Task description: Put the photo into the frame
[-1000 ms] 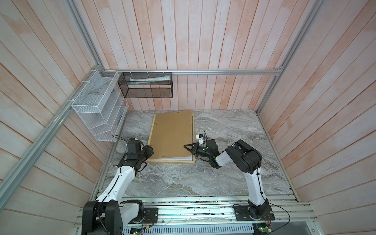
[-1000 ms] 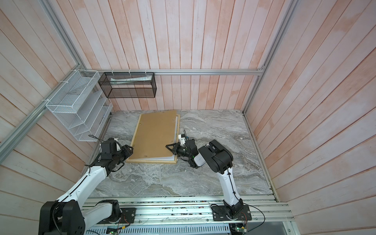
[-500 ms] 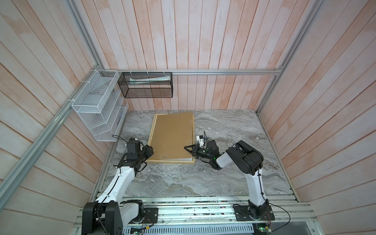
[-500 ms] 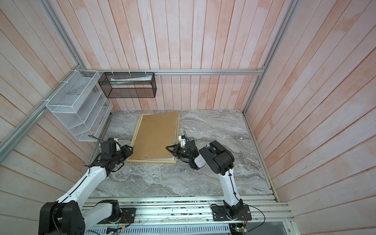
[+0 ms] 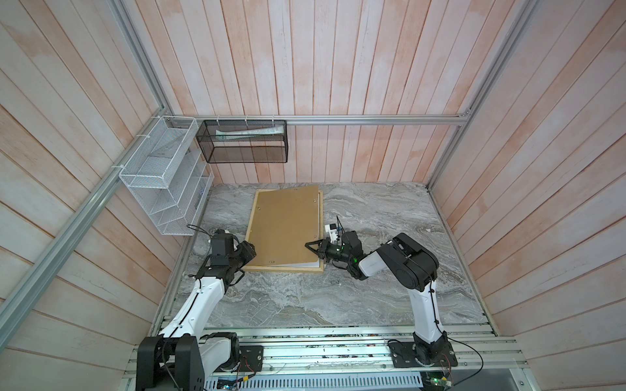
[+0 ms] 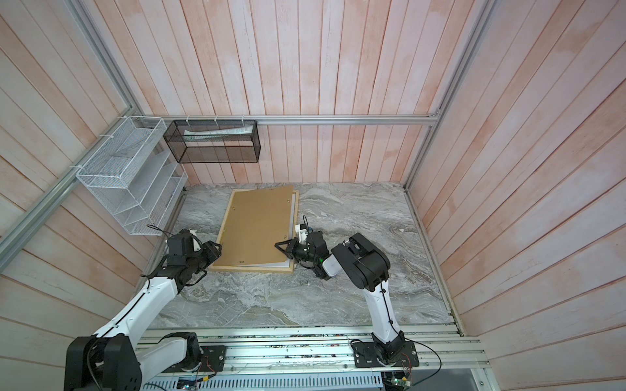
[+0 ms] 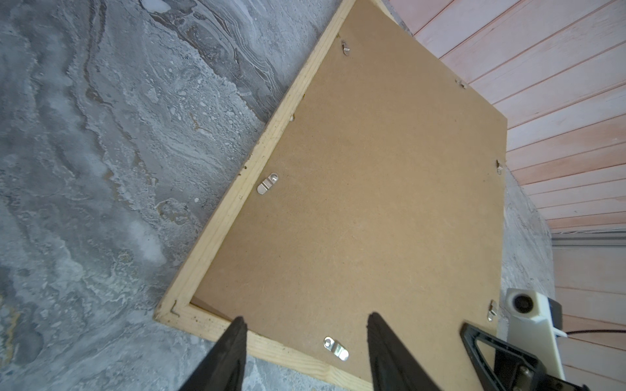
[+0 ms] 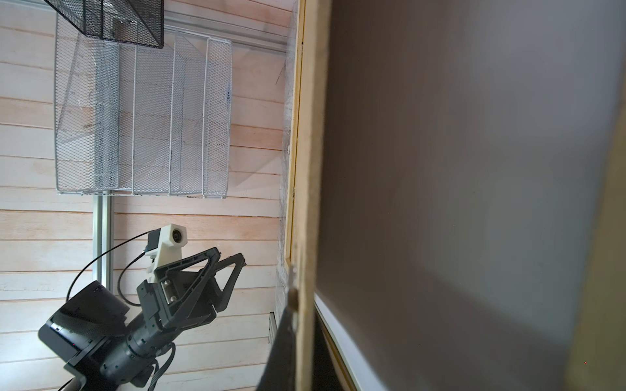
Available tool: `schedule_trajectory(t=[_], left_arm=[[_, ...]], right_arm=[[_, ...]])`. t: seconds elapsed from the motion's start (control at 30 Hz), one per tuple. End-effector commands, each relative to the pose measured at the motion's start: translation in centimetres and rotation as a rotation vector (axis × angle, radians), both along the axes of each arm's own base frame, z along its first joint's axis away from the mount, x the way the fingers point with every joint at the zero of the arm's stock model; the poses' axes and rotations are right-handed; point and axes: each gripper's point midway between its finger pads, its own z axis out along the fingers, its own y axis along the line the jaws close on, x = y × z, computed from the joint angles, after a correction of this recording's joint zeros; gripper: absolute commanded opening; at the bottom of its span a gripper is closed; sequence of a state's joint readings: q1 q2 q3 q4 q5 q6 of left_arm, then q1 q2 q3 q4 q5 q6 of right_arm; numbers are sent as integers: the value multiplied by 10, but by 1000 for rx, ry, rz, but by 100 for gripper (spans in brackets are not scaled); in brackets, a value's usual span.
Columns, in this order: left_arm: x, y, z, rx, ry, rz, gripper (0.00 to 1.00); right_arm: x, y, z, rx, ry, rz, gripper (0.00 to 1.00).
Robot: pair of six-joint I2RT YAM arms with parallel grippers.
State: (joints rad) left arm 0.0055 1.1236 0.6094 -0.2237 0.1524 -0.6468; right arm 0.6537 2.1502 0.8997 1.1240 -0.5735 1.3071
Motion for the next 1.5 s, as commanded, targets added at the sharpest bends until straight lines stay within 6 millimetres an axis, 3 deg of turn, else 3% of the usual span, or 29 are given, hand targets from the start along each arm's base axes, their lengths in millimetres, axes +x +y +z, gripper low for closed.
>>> schedule_trajectory(t=[0.0,0.23,0.57,0.97,1.47], left_arm=[[1,0,3,1,-17,-7,58],[2,0,5,0,-21,-9,58],[2,1,5,3,-19,-7,58],[2,1,5,5,-18,-5,58],[1,1,0,3,-9,-2,58]], right_arm=[[-7,11,21,-6,-92,64,10],[-7,8,23,-45,-113,58,26],[-6,1,25,-114,-148,39,40],[0,-15,27,-266,-210,-3,49],[7,-31,21,-443,-260,-30,50]])
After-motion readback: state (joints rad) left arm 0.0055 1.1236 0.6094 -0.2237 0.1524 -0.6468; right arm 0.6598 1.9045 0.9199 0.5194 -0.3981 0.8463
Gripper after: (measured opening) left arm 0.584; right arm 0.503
